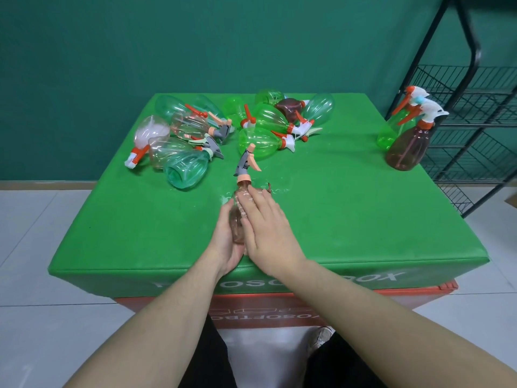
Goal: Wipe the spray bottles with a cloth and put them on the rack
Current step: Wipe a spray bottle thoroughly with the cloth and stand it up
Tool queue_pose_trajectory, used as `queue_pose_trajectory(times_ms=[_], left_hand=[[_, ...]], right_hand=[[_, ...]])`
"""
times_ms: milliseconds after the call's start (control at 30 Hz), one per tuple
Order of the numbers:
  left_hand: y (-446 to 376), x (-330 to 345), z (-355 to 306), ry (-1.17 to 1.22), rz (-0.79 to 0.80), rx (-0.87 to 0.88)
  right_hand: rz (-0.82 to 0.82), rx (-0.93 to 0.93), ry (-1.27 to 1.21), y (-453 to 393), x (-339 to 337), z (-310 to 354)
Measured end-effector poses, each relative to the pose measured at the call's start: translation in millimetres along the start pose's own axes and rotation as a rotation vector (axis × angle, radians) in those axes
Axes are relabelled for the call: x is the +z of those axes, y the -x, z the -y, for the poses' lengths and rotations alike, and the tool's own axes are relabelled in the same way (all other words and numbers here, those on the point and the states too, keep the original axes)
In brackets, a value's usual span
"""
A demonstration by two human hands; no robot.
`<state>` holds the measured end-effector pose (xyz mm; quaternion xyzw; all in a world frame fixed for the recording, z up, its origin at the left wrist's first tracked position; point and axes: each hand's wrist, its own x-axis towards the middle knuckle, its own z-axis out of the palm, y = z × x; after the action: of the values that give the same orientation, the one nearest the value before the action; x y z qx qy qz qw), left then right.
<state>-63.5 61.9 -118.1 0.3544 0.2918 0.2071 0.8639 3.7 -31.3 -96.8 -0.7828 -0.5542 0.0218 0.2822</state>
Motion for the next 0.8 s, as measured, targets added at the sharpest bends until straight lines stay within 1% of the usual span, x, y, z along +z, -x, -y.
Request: queue_pose_trajectory(times_ms=[100,167,267,500,700,800], left_hand=[[4.0,1.7,0.2,-0.013,0.005,-0.014],[5.5,0.8,0.6,-0.009,0.013,-0.021],[6.4,1.4,-0.4,-0.023,0.016,-0.02],[6.0,1.4,-1.9,-0.023,0.017,0.004],[3.4,2.0,-1.0,-0.059,0.054,-0.021],[4.4,1.4,-3.6,-0.057,0.064,-0.022]], right_hand=[[-0.004,-0.026,0.041,14.3,1.2,0.9],[-0.006,-0.091,0.075,23.2,3.0,-2.4],[-0.013,-0.14,0.061,35.4,4.6,-10.2],[-0.046,-0.101,-0.037,39.2,-0.4,-9.1],[-0.075,-0.052,-0.04,11.1,-6.4,-4.6],[-0.048,0.011,-0.12,-8.4,-16.2,1.0]])
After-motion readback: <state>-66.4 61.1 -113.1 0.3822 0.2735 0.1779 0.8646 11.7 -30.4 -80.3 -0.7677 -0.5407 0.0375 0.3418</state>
